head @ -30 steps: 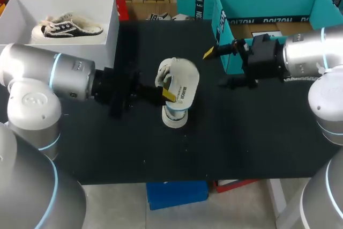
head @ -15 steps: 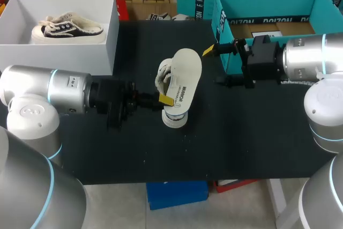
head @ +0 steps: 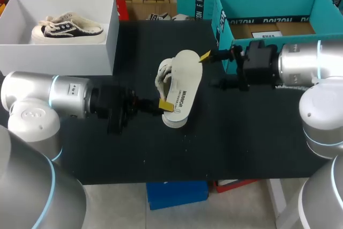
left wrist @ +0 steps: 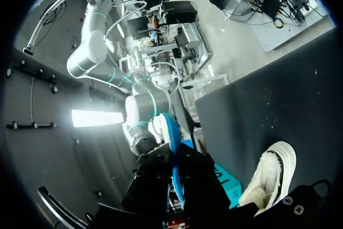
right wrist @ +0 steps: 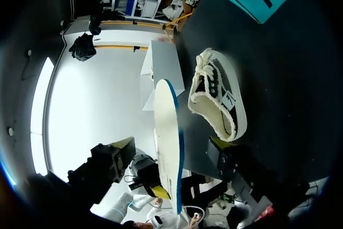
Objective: Take the shoe out of the shoebox, open the shoe tongue, remove and reinsert the insole, then place the shoe into the shoebox
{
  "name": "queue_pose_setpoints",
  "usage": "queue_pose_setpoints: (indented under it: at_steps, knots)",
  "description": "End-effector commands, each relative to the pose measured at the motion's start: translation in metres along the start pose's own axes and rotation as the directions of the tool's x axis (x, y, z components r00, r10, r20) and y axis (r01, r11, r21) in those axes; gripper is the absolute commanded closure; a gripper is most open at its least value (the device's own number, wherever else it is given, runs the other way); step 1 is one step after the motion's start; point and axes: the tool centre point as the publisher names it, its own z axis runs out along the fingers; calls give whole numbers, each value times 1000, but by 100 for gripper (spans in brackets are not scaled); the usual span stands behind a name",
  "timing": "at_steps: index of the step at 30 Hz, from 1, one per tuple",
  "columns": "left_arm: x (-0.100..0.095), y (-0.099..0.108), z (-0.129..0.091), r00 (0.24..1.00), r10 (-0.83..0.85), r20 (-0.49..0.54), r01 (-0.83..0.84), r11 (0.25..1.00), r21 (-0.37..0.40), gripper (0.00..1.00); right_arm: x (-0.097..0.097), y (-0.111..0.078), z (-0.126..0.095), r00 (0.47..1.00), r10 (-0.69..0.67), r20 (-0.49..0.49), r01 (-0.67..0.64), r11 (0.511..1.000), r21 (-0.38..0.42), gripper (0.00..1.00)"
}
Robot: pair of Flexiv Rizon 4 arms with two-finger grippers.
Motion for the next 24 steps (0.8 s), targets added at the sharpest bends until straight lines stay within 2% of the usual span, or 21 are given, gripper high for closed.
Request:
queue_pose_setpoints:
  at_steps: [1, 4, 10, 14, 15, 16, 18, 20, 21, 24]
  knots:
    - [0, -1, 3, 1000, 3, -1, -3, 1000, 0, 100, -3, -3, 7, 1000, 3, -5, -2, 1000, 6, 5]
    - [1, -3, 5, 1000, 6, -1, -6, 1000, 5, 100, -4, -7, 10, 1000, 3, -3, -3, 1000, 15, 10]
    - [3, -5, 4, 1000, -6, 4, 6, 1000, 13, 100, -11, -14, 15, 1000, 18, 0, -18, 999, 29, 13]
    - [5, -7, 3, 1000, -9, 4, 9, 1000, 15, 100, -12, -19, 19, 1000, 25, -4, -25, 999, 30, 25]
    - [5, -7, 3, 1000, -10, 4, 10, 1000, 16, 100, -13, -19, 20, 1000, 26, -5, -26, 999, 30, 35]
    - [6, -7, 3, 1000, -12, 4, 12, 1000, 18, 100, -13, -20, 21, 1000, 27, -6, -26, 999, 31, 40]
    - [7, -8, 4, 1000, -15, 2, 15, 1000, 22, 100, -13, -21, 23, 1000, 28, -7, -27, 999, 32, 39]
    - [9, -9, 4, 1000, -20, 0, 20, 999, 26, 100, -11, -22, 25, 1000, 23, -6, -23, 999, 36, 27]
    - [10, -9, 4, 1000, -22, -1, 22, 999, 27, 100, -10, -23, 26, 1000, 19, -2, -19, 999, 38, 25]
    - [12, -8, 5, 1000, -27, -2, 27, 999, 28, 100, -7, -25, 29, 1000, 7, 5, -7, 999, 47, 32]
